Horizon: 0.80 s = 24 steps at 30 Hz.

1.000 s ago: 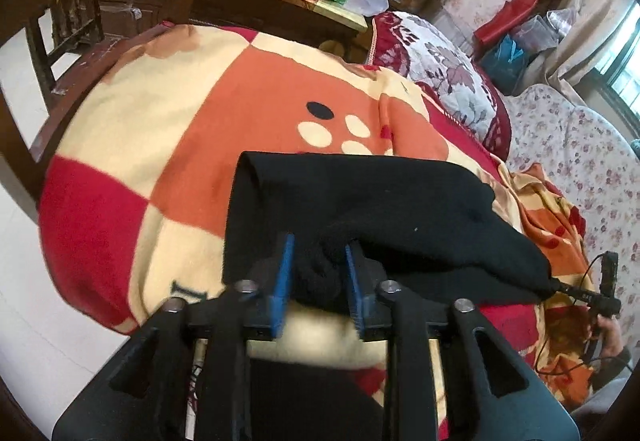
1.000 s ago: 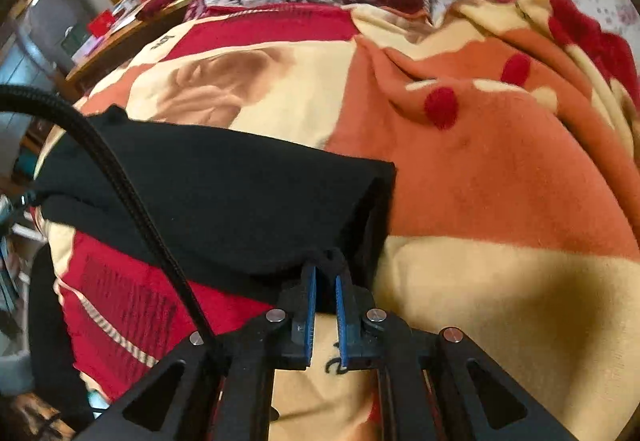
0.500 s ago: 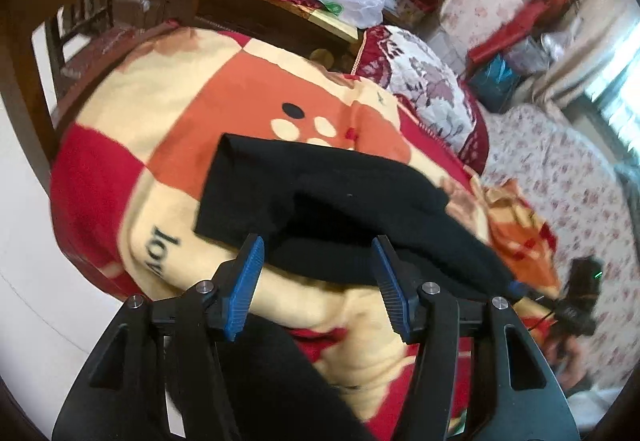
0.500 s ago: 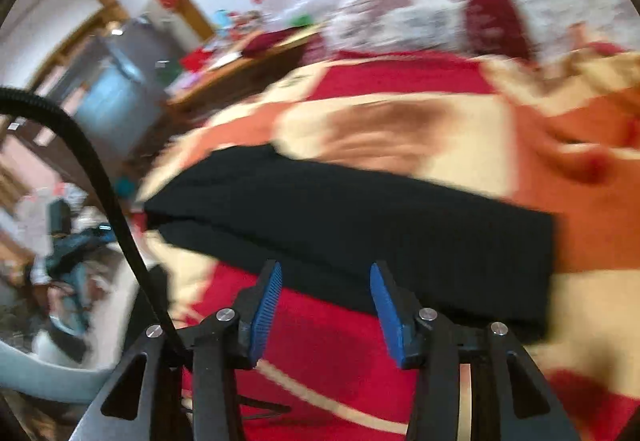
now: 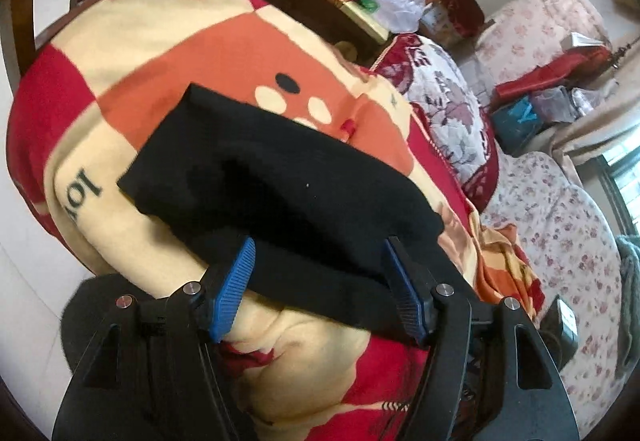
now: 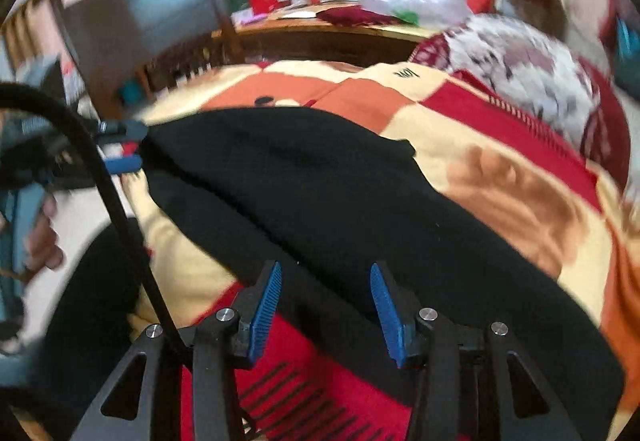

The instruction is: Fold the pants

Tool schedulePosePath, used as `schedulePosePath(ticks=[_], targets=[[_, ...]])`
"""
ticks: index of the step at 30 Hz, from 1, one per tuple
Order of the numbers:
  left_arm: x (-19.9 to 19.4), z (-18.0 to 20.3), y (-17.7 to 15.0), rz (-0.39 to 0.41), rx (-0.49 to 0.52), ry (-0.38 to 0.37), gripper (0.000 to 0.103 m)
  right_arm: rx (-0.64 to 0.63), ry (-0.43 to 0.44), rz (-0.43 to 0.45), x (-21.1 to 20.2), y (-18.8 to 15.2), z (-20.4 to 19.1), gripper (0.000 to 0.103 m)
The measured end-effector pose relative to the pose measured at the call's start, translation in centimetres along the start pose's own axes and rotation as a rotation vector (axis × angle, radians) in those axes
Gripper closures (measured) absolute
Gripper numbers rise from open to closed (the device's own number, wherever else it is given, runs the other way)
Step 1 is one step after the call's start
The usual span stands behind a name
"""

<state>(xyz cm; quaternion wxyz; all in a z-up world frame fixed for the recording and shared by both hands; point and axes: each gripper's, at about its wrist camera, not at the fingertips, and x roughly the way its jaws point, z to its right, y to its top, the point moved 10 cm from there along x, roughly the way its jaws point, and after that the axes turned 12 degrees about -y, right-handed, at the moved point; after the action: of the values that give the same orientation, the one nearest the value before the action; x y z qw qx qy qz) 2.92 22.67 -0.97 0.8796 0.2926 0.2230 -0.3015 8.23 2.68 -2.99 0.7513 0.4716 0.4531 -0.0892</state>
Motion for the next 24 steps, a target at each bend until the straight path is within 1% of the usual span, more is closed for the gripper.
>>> schedulePosePath(ticks=[2, 6, 10, 12, 13, 14, 15, 16, 17, 18, 22, 24], targets=[[0.4, 0.0, 0.0, 0.005, -0.008, 0.009, 0.037, -0.038, -0.031, 0.008, 0.6, 0.0, -0.1, 0.058], [1.4, -0.3, 0.7, 0.034, -0.054, 0.021, 0.037, -0.089, -0.051, 0.011, 1.3, -0.1, -0.8, 0.058], [2.6, -0.1, 1.3, 0.039, -0.071, 0.027, 0.037, -0.139, -0.111, 0.016, 2.6, -0.1, -1.0, 0.058], [3.0, 0.1, 1.6, 0.047, -0.081, 0.022, 0.037, -0.132, -0.109, 0.024, 3.0, 0.2, -0.8, 0.060], [3.0, 0.2, 1.7, 0.061, -0.084, 0.018, 0.038, -0.111, -0.093, 0.023, 3.0, 0.3, -0.5, 0.077], [2.9, 0.2, 1.8, 0.071, -0.083, 0.011, 0.038, -0.084, -0.073, 0.024, 2.9, 0.5, -0.3, 0.088], [2.9, 0.4, 1.9, 0.080, -0.079, -0.002, 0.051, -0.067, -0.062, 0.028, 2.7, 0.7, -0.2, 0.089], [2.8, 0.5, 1.9, 0.076, -0.068, -0.013, 0.066, -0.056, -0.053, 0.034, 2.3, 0.8, -0.1, 0.092], [2.7, 0.7, 1.8, 0.067, -0.047, -0.011, 0.072, -0.048, -0.043, 0.039, 1.9, 0.9, -0.1, 0.094], [2.6, 1.0, 1.8, 0.069, -0.026, -0.005, 0.081, -0.043, -0.034, 0.045, 1.4, 1.0, -0.1, 0.094], [1.1, 2.2, 1.4, 0.072, 0.054, -0.022, 0.082, -0.034, -0.001, 0.073, -0.9, 1.5, -0.2, 0.094], [0.4, 2.3, 1.0, 0.061, 0.088, -0.011, 0.082, -0.032, 0.019, 0.069, -1.8, 1.4, -0.3, 0.094]])
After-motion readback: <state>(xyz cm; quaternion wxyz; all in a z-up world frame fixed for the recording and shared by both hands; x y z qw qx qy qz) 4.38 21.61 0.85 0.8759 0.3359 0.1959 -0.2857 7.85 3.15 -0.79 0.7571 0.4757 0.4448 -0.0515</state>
